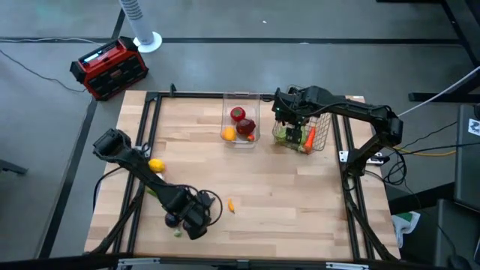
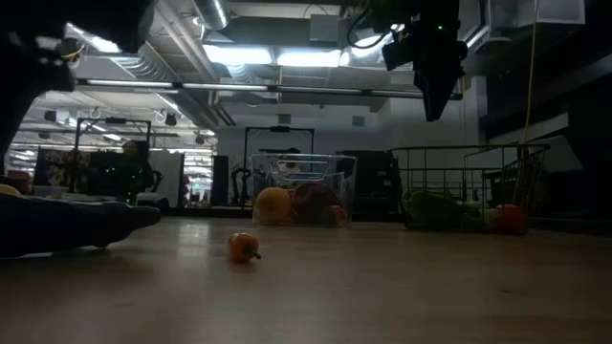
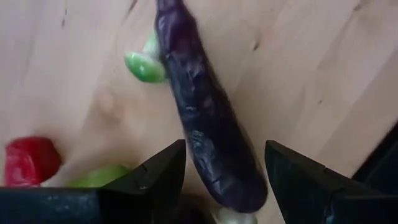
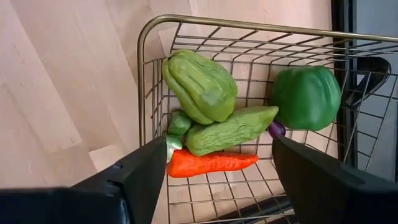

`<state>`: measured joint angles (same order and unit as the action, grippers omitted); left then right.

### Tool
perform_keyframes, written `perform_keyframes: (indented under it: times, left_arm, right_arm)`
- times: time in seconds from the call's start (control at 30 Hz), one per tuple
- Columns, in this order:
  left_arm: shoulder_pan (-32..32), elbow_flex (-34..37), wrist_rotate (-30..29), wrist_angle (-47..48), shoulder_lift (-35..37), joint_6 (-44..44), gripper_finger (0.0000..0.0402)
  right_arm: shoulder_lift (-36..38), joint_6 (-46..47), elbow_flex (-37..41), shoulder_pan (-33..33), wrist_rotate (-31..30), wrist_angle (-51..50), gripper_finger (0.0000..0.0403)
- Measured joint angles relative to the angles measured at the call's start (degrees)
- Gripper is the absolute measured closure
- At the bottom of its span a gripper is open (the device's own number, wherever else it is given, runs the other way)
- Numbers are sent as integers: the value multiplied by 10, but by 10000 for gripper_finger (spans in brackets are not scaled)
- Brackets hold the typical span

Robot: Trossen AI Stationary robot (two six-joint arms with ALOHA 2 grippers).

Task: Sort produce into baskets
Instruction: Put the violet eggplant into the wire basket

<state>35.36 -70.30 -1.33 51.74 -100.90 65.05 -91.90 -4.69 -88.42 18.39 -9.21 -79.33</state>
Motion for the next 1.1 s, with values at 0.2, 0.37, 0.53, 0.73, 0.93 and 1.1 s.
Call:
perform_keyframes:
  times: [0.2, 0.37, 0.53, 0.73, 0.93, 1.1]
  left_arm:
    - [3, 44, -1, -54, 0, 41, 188]
    - [3, 82, -1, -128, 0, 42, 188]
    - [3, 116, -1, -169, 0, 47, 188]
    - [2, 119, -2, -170, 0, 28, 200]
    - [-6, 119, -2, -174, 2, 23, 246]
    - [-18, 103, -2, -182, 2, -13, 241]
  right_arm:
    - [0, 0, 0, 0, 3, 0, 113]
    - [0, 0, 0, 0, 3, 0, 113]
    - [0, 0, 0, 0, 13, 0, 113]
    - [0, 0, 0, 0, 13, 1, 113]
    - [0, 0, 0, 0, 15, 25, 113]
    - [0, -1, 0, 0, 72, 60, 113]
